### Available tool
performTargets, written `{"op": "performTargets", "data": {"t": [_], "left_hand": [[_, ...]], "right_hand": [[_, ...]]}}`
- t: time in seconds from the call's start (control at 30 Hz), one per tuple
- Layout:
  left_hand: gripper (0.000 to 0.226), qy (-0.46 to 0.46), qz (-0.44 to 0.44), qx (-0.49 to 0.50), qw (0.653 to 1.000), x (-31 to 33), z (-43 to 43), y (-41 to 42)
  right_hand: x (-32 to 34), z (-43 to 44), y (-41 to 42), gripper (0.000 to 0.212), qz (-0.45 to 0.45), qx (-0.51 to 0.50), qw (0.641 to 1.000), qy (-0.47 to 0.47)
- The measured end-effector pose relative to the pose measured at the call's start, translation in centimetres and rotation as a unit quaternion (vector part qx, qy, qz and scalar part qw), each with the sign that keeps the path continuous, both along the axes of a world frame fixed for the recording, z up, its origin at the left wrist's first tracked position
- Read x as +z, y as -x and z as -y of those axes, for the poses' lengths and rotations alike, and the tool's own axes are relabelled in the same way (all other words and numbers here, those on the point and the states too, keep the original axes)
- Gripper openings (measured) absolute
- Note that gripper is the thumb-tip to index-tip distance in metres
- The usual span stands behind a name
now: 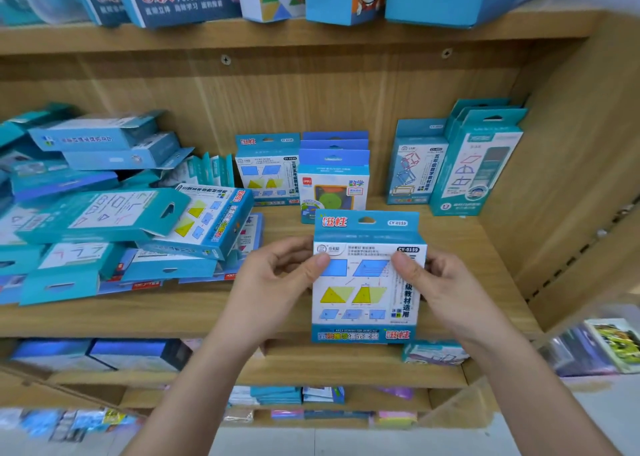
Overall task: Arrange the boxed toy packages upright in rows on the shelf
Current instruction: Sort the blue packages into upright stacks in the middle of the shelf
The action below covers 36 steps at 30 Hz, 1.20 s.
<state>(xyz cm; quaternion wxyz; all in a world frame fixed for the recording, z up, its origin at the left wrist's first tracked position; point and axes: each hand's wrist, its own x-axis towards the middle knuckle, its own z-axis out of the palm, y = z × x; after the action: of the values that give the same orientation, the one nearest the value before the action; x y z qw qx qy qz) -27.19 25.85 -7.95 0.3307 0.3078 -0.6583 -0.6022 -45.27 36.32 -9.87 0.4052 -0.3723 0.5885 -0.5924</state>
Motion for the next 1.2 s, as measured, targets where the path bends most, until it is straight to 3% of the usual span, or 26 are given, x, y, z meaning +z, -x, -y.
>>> {"op": "performTargets", "data": {"t": [0.2, 0.33, 0.37, 0.43, 0.5, 0.6, 0.7, 0.8, 0.97, 1.13, 1.2], "left_hand": [[0.033, 0.003, -0.021, 0.012, 1.000, 0.3, -0.3, 0.0], [0.032, 0.112, -0.008, 0.067, 0.991, 0.3, -1.3, 0.2], [0.032, 0.182, 0.005, 0.083, 0.980, 0.1, -1.5, 0.1], [0.026, 0.412, 0.051, 0.080, 0.906, -0.7, -1.5, -0.1], [0.024, 0.555, 0.061, 0.078, 0.826, -2.0, -1.4, -0.2], [0.024, 0.613, 0.042, 0.102, 0.782, -2.6, -1.8, 0.0], [0.033, 0.655, 0.035, 0.110, 0.747, -2.9, -2.3, 0.2], [0.030, 0.646, 0.013, 0.103, 0.756, -2.7, -2.5, 0.5], [0.036, 0.533, 0.047, 0.134, 0.834, -2.5, -1.0, 0.8], [0.030, 0.546, 0.063, 0.137, 0.824, -2.6, 0.3, 0.8], [0.029, 0.548, 0.070, 0.140, 0.822, -2.5, 0.6, 0.8]], "right_hand": [[0.7, -0.2, 0.1, 0.027, 0.021, 0.003, 1.000, 0.016], [0.4, -0.8, 1.2, 0.038, -0.022, 0.014, 0.999, 0.042], [0.4, -1.0, 1.6, 0.039, -0.059, 0.018, 0.997, 0.047], [0.7, -1.3, 2.2, 0.044, -0.129, 0.011, 0.990, 0.062], [1.2, -1.6, 2.3, 0.048, -0.201, -0.008, 0.976, 0.089], [1.6, -1.4, 2.0, 0.040, -0.381, -0.007, 0.916, 0.122], [0.8, -0.9, 1.5, 0.059, -0.521, -0.003, 0.846, 0.114], [0.4, -0.4, 1.1, 0.058, -0.574, -0.053, 0.804, 0.150], [0.5, -0.1, 0.7, 0.034, -0.565, -0.095, 0.794, 0.204], [0.5, 0.5, 1.3, 0.034, -0.579, -0.093, 0.784, 0.203], [0.7, 0.7, 1.4, 0.035, -0.561, -0.062, 0.805, 0.182]]}}
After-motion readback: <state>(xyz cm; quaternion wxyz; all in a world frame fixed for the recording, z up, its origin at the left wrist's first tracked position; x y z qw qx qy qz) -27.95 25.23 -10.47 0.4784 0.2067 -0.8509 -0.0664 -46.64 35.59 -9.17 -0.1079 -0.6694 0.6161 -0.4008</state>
